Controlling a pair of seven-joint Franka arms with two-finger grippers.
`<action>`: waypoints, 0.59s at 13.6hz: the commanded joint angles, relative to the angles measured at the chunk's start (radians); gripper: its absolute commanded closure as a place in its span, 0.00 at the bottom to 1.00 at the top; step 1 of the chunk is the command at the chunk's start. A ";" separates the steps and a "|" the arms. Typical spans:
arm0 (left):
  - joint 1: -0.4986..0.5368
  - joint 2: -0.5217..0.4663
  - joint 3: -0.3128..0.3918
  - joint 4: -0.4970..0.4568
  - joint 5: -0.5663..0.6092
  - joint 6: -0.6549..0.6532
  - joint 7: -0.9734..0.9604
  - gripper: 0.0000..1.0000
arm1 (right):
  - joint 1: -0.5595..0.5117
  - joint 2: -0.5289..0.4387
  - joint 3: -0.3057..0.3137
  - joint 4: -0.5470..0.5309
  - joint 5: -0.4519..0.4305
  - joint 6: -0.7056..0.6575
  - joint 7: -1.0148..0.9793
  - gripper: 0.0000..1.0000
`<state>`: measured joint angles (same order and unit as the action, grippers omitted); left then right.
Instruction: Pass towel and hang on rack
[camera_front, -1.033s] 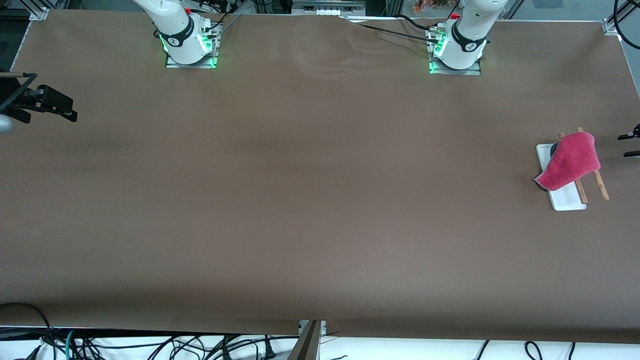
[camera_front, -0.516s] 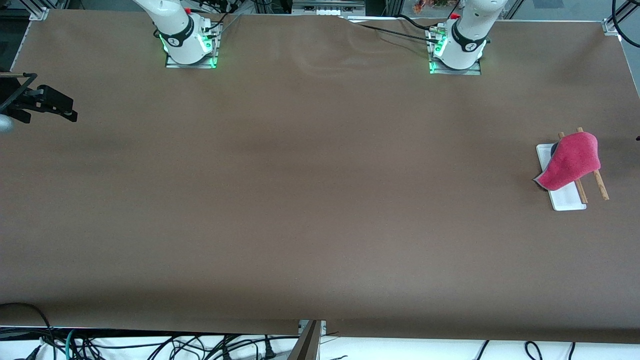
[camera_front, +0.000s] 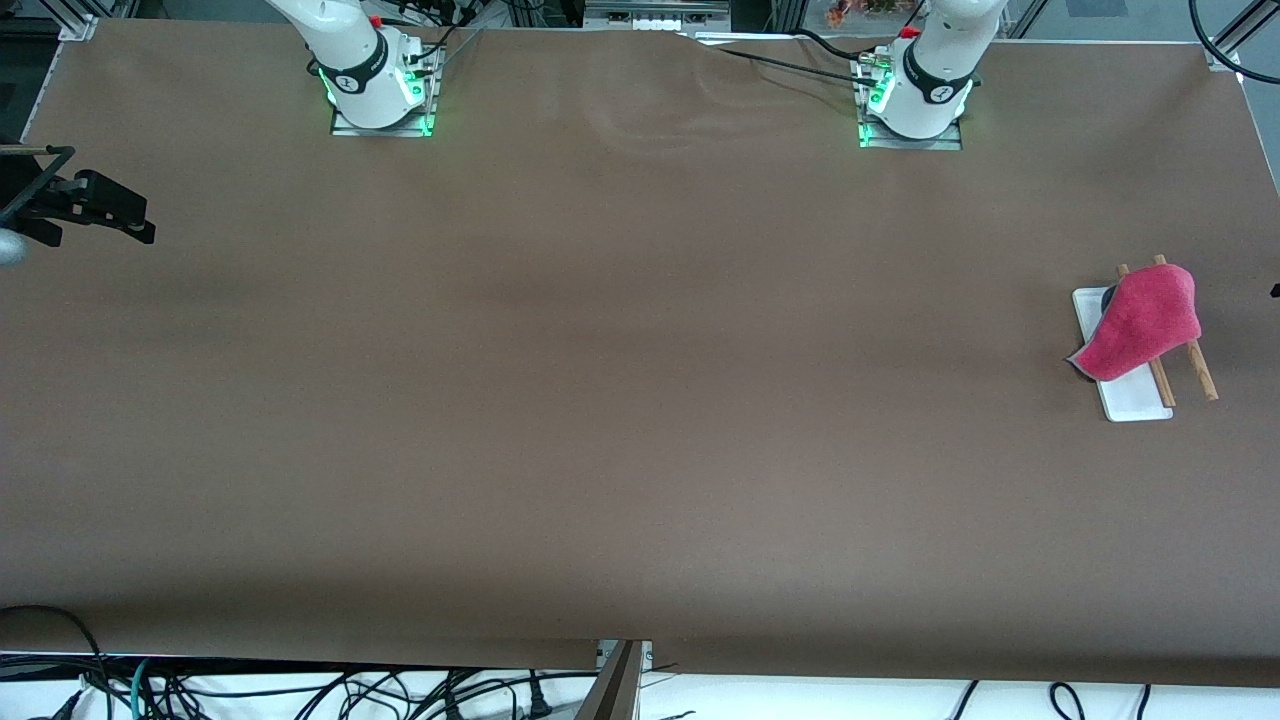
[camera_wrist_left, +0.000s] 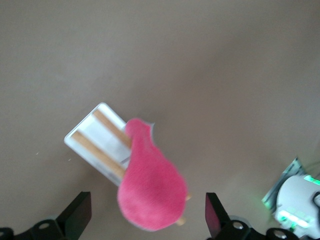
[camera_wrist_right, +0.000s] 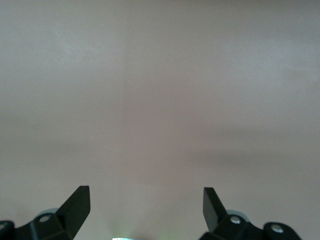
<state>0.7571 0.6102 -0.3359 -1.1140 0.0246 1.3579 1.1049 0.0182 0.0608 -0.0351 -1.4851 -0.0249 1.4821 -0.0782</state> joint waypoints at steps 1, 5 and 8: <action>-0.108 -0.085 0.005 -0.016 0.008 -0.058 -0.228 0.00 | 0.000 -0.004 0.001 0.002 0.007 -0.005 0.008 0.00; -0.237 -0.124 0.005 -0.023 0.006 -0.111 -0.469 0.00 | 0.000 -0.004 0.001 0.003 0.013 -0.006 0.008 0.00; -0.301 -0.162 0.009 -0.059 0.003 -0.106 -0.551 0.00 | 0.000 -0.004 0.001 0.003 0.020 -0.006 0.008 0.00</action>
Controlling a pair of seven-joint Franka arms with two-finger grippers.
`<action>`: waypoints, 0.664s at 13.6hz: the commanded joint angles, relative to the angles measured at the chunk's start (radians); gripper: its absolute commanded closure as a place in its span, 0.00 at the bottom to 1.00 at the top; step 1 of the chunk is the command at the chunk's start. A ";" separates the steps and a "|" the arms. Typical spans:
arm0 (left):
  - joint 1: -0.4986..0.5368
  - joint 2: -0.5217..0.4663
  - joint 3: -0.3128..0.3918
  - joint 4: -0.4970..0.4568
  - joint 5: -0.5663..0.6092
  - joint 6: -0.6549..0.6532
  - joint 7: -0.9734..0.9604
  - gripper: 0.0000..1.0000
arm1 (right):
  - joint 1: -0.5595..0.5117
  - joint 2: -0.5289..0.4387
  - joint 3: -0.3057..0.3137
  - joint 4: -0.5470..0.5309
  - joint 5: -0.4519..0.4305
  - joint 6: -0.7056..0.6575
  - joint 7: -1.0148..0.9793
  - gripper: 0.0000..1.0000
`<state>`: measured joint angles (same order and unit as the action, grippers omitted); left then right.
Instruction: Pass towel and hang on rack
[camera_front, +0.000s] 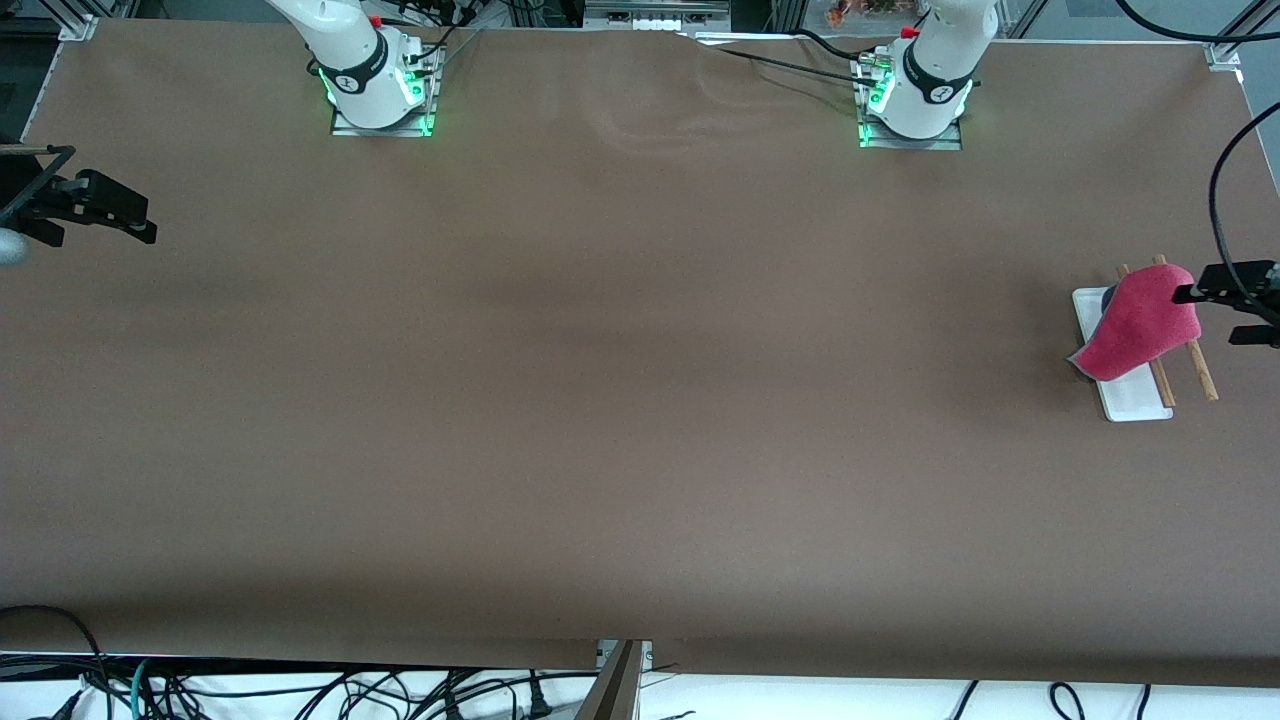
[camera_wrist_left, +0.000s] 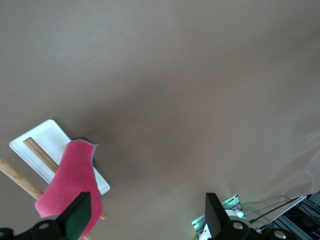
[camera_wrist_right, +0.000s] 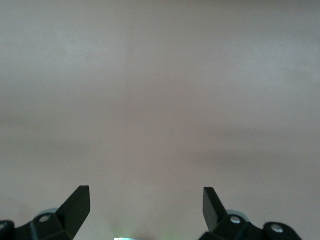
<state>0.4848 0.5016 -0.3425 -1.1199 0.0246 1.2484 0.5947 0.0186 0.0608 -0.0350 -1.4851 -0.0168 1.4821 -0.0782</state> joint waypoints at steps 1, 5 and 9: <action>-0.043 -0.108 0.019 -0.123 -0.012 0.050 -0.059 0.00 | 0.000 -0.004 0.001 0.003 0.012 -0.006 0.008 0.00; -0.073 -0.355 0.026 -0.436 -0.049 0.235 -0.250 0.00 | 0.000 -0.004 0.001 0.003 0.012 -0.003 0.003 0.00; -0.210 -0.449 0.100 -0.514 -0.069 0.272 -0.508 0.00 | -0.002 -0.004 0.000 0.003 0.012 0.000 -0.002 0.00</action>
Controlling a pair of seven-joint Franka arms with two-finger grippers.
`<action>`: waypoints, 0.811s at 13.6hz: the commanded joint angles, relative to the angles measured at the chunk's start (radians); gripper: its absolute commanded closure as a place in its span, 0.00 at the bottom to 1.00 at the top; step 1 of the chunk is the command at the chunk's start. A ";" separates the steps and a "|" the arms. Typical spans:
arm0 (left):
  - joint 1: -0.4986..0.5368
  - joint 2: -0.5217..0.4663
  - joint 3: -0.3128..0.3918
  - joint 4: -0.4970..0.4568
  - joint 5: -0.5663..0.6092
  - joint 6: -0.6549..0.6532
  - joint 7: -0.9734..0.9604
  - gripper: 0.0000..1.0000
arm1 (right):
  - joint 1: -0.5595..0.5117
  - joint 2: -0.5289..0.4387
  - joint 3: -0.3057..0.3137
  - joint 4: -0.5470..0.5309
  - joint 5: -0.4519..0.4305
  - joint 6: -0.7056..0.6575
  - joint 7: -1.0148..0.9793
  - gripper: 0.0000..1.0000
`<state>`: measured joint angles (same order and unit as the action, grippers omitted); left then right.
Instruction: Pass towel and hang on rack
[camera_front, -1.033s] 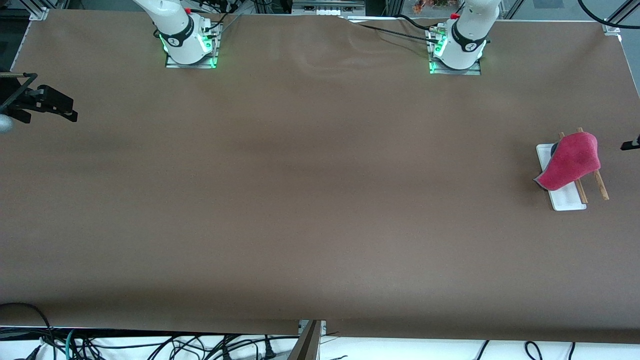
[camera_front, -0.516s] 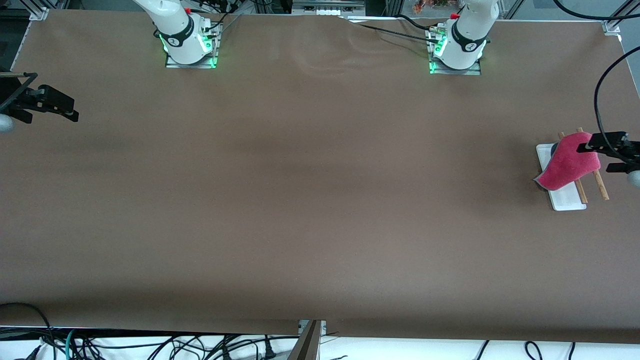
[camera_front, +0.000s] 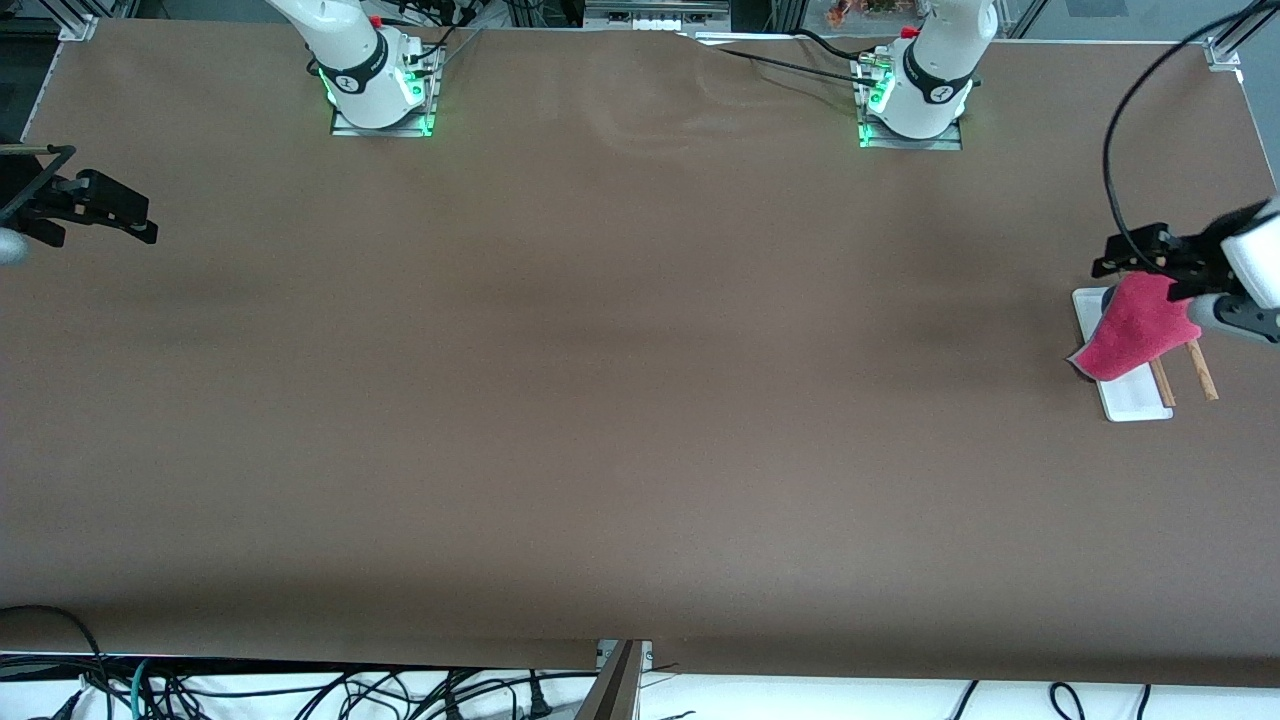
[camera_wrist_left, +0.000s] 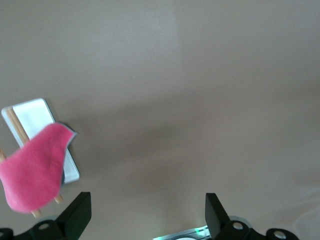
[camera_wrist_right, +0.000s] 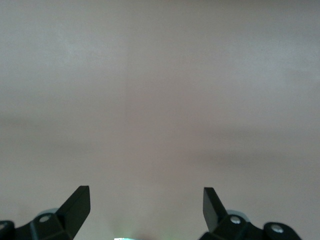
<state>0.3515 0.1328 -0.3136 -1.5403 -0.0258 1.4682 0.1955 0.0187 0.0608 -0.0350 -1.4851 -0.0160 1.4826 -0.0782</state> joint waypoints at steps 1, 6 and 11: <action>-0.150 -0.088 0.127 -0.104 -0.019 0.061 -0.163 0.00 | 0.000 -0.004 0.000 0.003 0.011 -0.001 -0.002 0.00; -0.243 -0.078 0.185 -0.089 0.078 0.073 -0.223 0.00 | 0.000 0.002 0.001 0.003 0.011 0.002 -0.003 0.00; -0.194 -0.059 0.191 -0.069 -0.037 0.066 -0.232 0.00 | 0.000 0.004 0.001 0.003 0.011 0.002 0.000 0.00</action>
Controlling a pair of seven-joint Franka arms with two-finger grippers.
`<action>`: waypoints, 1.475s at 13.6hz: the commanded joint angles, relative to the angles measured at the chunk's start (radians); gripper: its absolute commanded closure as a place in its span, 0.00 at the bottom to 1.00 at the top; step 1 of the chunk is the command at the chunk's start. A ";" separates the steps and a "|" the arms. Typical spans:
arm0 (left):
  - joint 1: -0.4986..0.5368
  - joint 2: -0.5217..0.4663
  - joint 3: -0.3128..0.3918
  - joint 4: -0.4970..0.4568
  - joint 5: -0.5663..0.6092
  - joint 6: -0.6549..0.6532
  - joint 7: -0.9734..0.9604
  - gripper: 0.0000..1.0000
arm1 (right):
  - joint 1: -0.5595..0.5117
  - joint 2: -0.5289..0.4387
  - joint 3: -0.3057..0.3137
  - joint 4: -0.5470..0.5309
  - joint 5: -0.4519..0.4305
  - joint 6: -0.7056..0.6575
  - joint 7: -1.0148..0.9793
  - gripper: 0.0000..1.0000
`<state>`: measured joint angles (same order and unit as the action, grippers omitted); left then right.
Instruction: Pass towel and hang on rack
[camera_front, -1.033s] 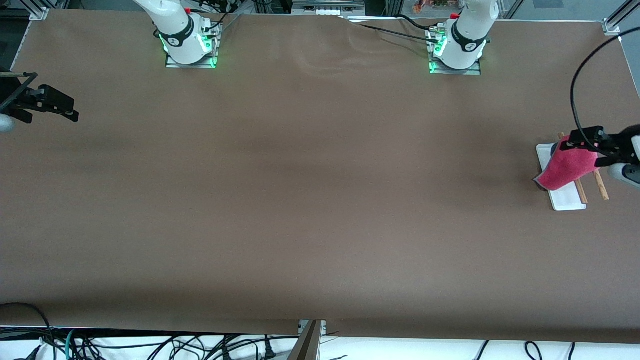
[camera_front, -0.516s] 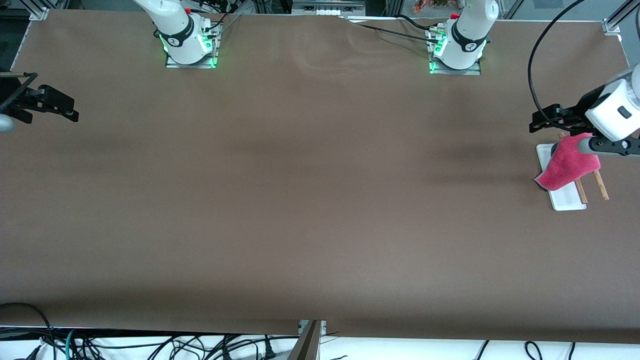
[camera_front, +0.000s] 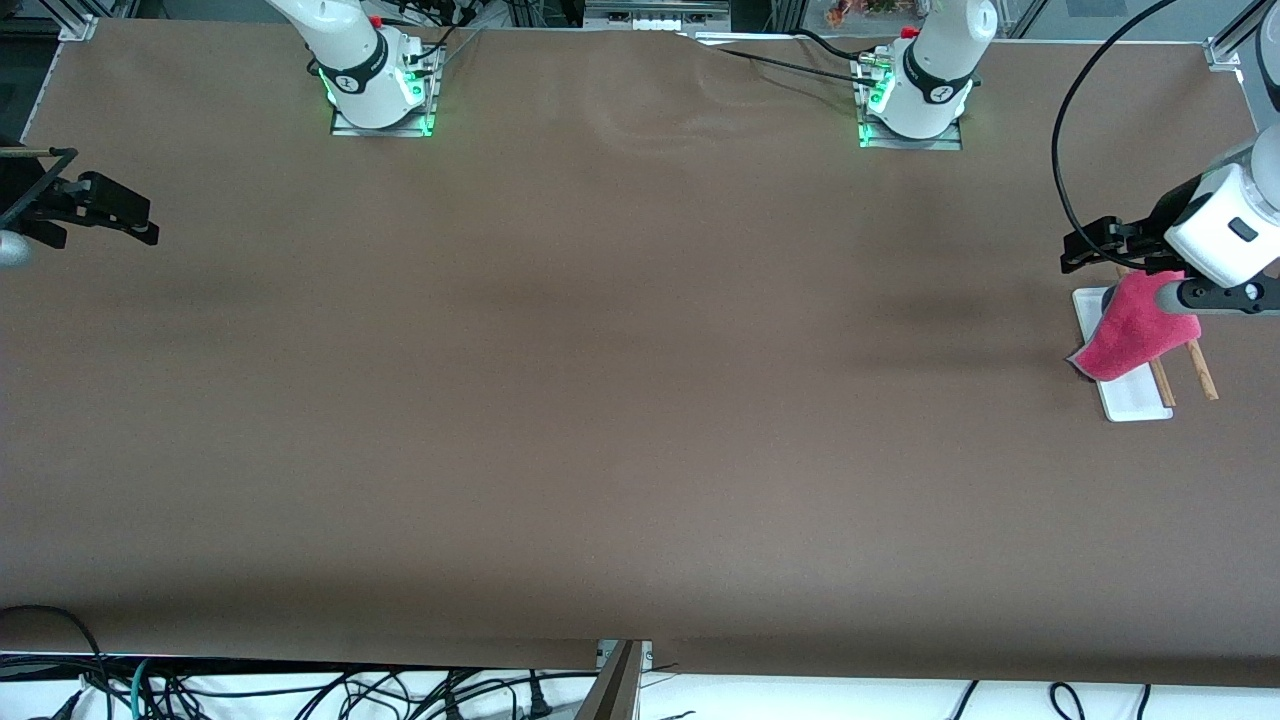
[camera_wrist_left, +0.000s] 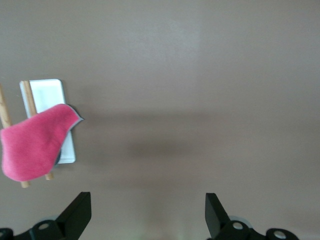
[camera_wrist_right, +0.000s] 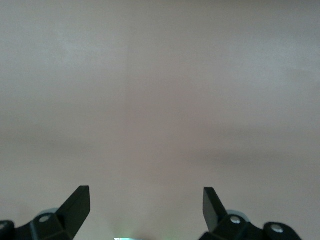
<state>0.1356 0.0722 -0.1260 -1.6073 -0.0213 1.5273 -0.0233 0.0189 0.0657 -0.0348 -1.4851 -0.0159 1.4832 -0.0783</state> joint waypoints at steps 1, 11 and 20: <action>0.021 0.003 -0.001 -0.002 -0.042 0.008 -0.023 0.00 | 0.000 -0.001 0.001 0.003 0.011 0.000 -0.001 0.00; 0.010 0.011 -0.018 -0.003 -0.026 0.004 -0.058 0.00 | 0.000 0.000 0.001 0.003 0.011 0.000 0.000 0.00; 0.013 0.011 -0.020 -0.006 -0.026 0.005 -0.055 0.00 | 0.000 0.006 0.001 0.003 0.011 -0.001 -0.002 0.00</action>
<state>0.1470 0.0883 -0.1435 -1.6075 -0.0472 1.5273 -0.0704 0.0189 0.0737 -0.0348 -1.4851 -0.0159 1.4833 -0.0783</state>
